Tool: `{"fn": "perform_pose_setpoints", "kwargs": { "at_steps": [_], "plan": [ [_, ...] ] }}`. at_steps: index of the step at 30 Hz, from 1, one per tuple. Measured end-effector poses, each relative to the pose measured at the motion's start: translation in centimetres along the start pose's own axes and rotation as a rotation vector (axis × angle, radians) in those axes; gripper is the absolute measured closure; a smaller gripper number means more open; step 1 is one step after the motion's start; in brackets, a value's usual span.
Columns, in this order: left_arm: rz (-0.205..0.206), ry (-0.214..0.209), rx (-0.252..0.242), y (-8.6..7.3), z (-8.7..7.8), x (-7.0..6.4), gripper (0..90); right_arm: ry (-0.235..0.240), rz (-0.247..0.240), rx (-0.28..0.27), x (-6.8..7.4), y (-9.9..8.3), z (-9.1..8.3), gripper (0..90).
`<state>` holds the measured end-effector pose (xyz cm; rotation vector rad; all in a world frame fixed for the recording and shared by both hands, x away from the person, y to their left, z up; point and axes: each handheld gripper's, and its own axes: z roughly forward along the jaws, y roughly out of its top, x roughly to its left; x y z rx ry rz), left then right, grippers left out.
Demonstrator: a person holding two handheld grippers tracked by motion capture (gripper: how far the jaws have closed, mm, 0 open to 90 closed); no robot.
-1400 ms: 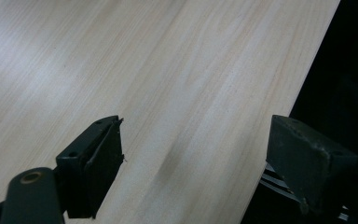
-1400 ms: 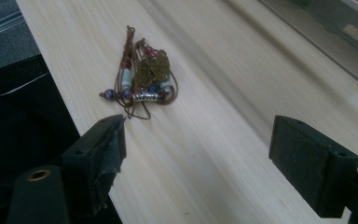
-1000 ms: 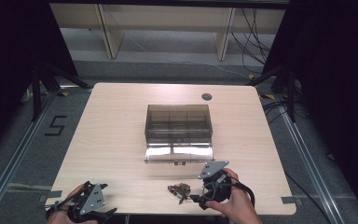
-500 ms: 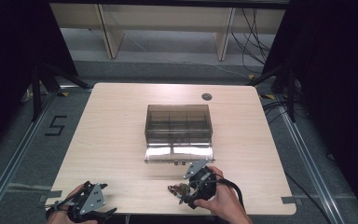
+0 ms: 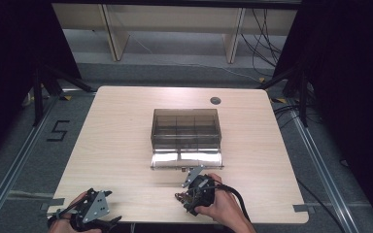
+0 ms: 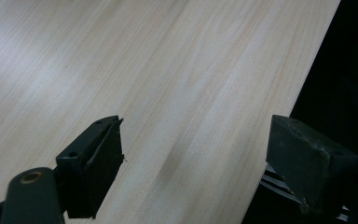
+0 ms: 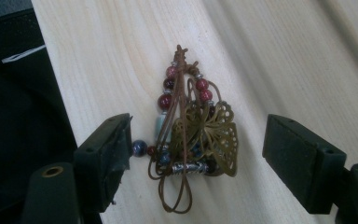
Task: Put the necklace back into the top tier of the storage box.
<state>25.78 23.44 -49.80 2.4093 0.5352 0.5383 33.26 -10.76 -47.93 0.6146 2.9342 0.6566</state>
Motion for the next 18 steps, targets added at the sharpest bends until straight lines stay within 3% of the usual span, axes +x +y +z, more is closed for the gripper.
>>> {"fn": "perform_pose_setpoints", "kwargs": {
  "at_steps": [6,8,12,14,18],
  "plan": [
    [-0.001,0.001,-0.001,0.0,0.0,0.0,18.0,0.004,0.001,0.013,0.0,0.2,0.5,29.0],
    [0.000,0.022,0.001,0.0,0.1,-0.1,18.0,0.015,-0.011,0.014,-0.1,0.3,0.5,30.5],
    [0.002,0.022,0.001,0.0,0.1,-0.1,18.0,0.029,0.007,0.014,-0.1,0.3,0.5,33.3],
    [0.000,-0.001,0.002,0.0,0.0,0.0,18.0,0.042,0.023,0.029,-0.1,0.5,0.7,37.3],
    [-0.001,-0.002,0.001,0.0,0.0,0.0,18.0,0.042,0.019,0.047,0.0,0.5,1.0,38.7]
  ]
}}
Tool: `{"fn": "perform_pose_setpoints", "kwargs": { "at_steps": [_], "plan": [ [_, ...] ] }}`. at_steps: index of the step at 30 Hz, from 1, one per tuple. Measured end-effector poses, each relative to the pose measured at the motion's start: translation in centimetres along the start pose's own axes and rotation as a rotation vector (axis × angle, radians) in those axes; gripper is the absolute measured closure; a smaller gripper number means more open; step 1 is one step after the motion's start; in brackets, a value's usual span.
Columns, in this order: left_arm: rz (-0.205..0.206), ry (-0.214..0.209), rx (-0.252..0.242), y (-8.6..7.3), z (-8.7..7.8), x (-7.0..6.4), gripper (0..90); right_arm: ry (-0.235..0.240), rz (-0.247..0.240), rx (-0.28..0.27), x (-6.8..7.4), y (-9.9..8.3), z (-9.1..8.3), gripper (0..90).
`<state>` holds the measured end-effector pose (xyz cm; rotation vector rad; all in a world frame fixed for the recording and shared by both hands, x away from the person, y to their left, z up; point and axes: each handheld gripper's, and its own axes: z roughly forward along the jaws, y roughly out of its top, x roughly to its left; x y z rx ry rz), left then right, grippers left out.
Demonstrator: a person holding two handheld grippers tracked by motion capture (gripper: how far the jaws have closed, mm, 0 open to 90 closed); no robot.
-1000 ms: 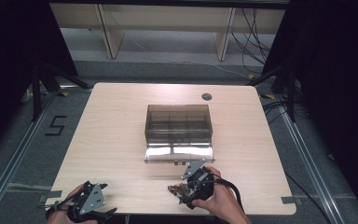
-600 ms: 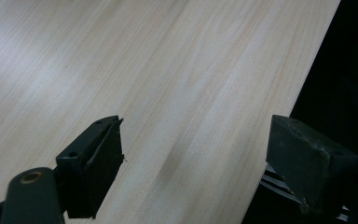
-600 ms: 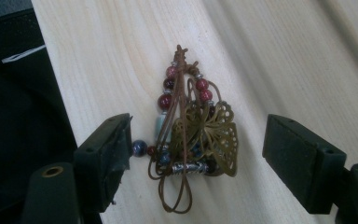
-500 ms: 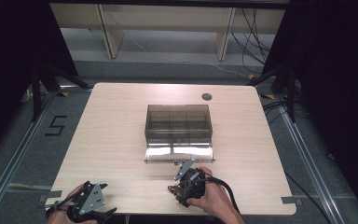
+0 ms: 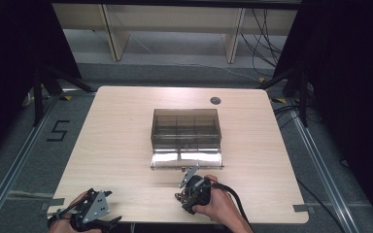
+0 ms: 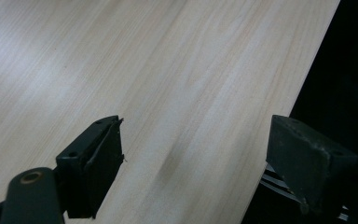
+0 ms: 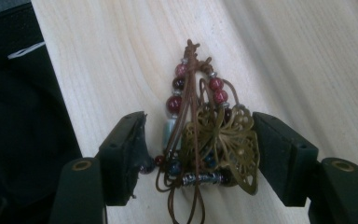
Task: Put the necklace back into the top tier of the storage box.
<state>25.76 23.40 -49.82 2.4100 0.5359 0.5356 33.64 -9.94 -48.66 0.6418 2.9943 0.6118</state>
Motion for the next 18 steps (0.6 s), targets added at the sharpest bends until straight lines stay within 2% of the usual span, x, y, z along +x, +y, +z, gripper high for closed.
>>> {"fn": "perform_pose_setpoints", "kwargs": {
  "at_steps": [1,3,4,7,9,12,16,17,18],
  "plan": [
    [0.000,-0.001,0.000,0.00,0.00,0.00,18.0,-0.010,0.001,0.011,0.13,0.04,-0.09,47.0],
    [0.001,0.001,0.000,-0.01,0.00,0.01,18.0,-0.018,-0.006,0.013,0.12,0.02,-0.10,49.1],
    [0.000,0.001,0.000,-0.01,0.00,0.01,18.0,-0.035,-0.028,0.019,0.10,0.01,-0.15,54.9],
    [0.001,-0.001,0.000,-0.01,0.01,0.00,18.0,-0.035,-0.032,0.027,0.13,0.03,-0.21,58.4],
    [0.002,0.021,0.000,-0.01,0.05,-0.11,18.0,-0.036,-0.029,0.042,0.16,0.14,-0.30,61.9],
    [0.007,0.024,0.004,0.00,0.05,-0.10,18.0,-0.044,-0.044,0.058,0.26,0.30,-0.34,63.8],
    [0.000,0.001,-0.001,-0.01,-0.02,0.00,18.0,-0.047,-0.085,0.081,0.51,0.66,-0.46,69.7],
    [0.000,0.001,-0.001,-0.01,-0.02,0.00,18.0,-0.047,-0.085,0.081,0.51,0.66,-0.46,69.7],
    [0.000,0.000,-0.002,-0.01,-0.02,0.01,18.0,-0.044,-0.066,0.103,0.68,0.75,-0.82,73.1]
  ]
}}
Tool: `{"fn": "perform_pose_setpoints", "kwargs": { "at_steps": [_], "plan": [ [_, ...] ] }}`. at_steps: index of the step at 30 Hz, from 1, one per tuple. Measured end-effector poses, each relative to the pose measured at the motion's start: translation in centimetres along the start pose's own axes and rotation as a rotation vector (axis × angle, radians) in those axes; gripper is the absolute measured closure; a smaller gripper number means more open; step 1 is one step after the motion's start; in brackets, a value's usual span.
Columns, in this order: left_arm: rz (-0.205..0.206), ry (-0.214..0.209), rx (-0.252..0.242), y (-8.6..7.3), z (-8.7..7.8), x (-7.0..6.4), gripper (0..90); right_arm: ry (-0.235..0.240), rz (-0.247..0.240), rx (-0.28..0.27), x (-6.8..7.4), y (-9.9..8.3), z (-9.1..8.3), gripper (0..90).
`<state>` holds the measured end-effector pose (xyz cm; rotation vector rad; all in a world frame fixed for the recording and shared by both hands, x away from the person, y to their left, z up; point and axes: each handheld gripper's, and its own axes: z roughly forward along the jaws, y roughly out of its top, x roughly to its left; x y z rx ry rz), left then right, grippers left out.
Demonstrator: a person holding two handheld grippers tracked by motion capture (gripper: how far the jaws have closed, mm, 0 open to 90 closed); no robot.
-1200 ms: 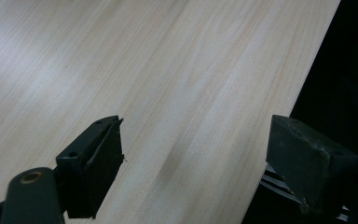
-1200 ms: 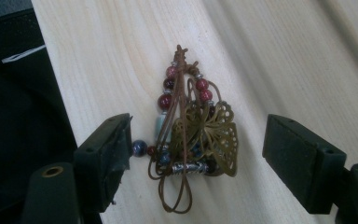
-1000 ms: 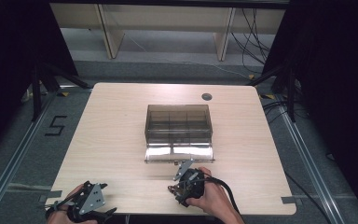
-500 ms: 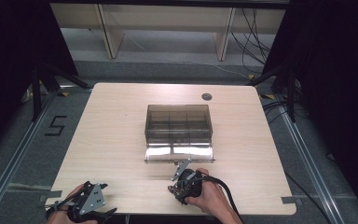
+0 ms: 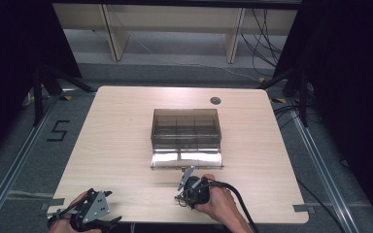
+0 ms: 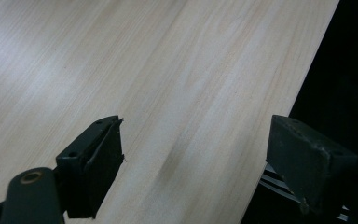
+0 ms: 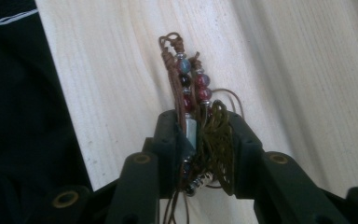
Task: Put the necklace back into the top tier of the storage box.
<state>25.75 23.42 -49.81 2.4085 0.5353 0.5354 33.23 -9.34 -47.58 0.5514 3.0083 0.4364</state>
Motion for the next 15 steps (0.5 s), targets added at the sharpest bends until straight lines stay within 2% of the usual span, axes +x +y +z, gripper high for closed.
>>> {"fn": "perform_pose_setpoints", "kwargs": {
  "at_steps": [1,3,5,6,7,9,10,12,15],
  "plan": [
    [0.001,0.000,0.001,0.0,0.0,0.0,18.0,-0.001,-0.028,-0.020,-0.1,0.0,-0.2,75.0],
    [0.000,-0.001,0.002,0.0,0.0,0.0,18.0,0.005,-0.042,-0.036,-0.1,0.1,-0.8,78.2],
    [0.000,-0.001,0.001,0.0,0.0,0.0,18.0,-0.006,-0.041,-0.031,0.0,0.1,-1.0,78.2],
    [0.000,-0.001,0.002,0.0,0.0,0.0,18.0,-0.001,-0.066,-0.032,-0.1,0.2,-1.3,78.3],
    [0.001,0.022,0.001,0.0,0.1,-0.1,18.0,-0.001,-0.066,-0.032,-0.1,0.2,-1.3,78.3],
    [0.001,0.015,0.001,0.0,0.1,0.0,18.0,0.001,-0.063,-0.037,-0.1,0.2,-1.5,78.2],
    [-0.001,-0.002,0.002,0.0,0.0,0.0,18.0,0.002,-0.070,-0.042,-0.2,0.2,-1.6,78.3],
    [0.000,0.003,0.004,0.0,0.0,0.1,18.0,-0.006,-0.051,-0.042,-0.1,0.3,-2.2,78.2],
    [-0.005,0.011,0.003,-0.1,-0.1,0.2,18.0,-0.005,-0.071,-0.060,-0.1,0.6,-3.3,78.2]
  ]
}}
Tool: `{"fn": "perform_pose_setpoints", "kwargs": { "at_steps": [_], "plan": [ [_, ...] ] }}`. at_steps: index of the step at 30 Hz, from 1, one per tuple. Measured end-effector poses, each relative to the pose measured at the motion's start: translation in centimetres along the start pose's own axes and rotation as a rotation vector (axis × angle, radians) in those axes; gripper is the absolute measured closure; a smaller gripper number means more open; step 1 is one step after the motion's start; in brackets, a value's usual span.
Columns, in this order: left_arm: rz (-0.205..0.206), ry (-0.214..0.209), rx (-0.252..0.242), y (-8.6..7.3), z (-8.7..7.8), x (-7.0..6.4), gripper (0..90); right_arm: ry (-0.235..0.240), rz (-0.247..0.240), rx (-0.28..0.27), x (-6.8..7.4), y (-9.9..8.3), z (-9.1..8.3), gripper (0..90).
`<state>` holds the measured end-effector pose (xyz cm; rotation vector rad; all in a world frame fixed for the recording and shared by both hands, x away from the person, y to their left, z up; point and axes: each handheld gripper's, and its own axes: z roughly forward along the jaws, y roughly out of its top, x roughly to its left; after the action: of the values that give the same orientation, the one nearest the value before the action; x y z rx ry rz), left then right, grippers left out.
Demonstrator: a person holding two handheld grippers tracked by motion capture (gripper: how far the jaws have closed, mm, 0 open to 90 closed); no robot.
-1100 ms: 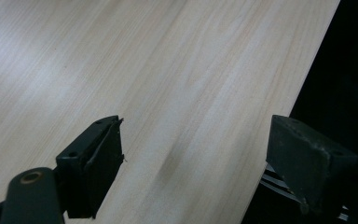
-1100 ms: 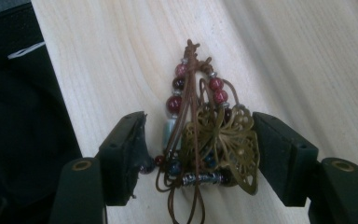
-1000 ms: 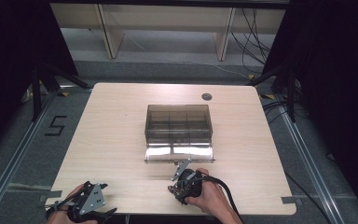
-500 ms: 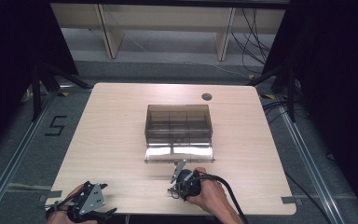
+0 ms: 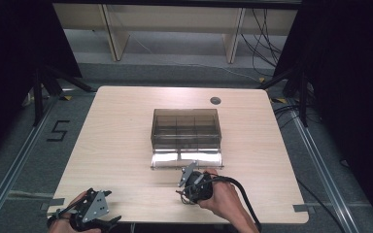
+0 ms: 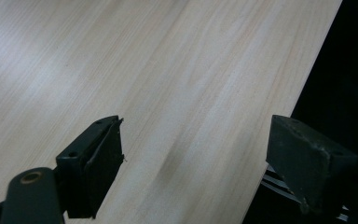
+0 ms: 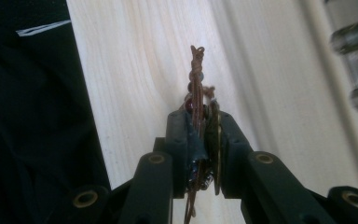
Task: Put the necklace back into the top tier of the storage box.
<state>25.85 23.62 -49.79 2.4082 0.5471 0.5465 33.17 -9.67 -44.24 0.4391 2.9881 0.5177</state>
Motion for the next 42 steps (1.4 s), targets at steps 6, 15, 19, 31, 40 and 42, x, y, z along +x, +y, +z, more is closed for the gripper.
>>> {"fn": "perform_pose_setpoints", "kwargs": {
  "at_steps": [6,15,19,31,40,42],
  "plan": [
    [-0.007,-0.002,0.001,-0.1,0.0,0.1,18.0,-0.003,0.000,-0.013,-0.1,0.5,-1.3,78.2],
    [-0.002,0.004,0.000,-0.1,0.0,0.1,18.0,0.026,-0.011,-0.006,-0.1,1.4,-2.8,78.2],
    [-0.004,-0.003,-0.002,0.0,-0.1,0.1,18.0,0.035,-0.051,-0.016,-0.3,1.9,-3.4,78.2],
    [-0.004,-0.002,-0.003,0.0,-0.1,0.1,18.0,0.027,-0.091,0.015,-0.6,3.4,-6.2,78.2],
    [0.000,0.002,0.000,0.0,-0.1,0.1,18.0,0.026,-0.105,0.023,-1.2,4.6,-8.6,78.2],
    [0.002,0.005,0.006,0.0,-0.1,0.1,18.0,0.029,-0.092,0.028,-1.4,4.9,-9.2,78.2]
  ]
}}
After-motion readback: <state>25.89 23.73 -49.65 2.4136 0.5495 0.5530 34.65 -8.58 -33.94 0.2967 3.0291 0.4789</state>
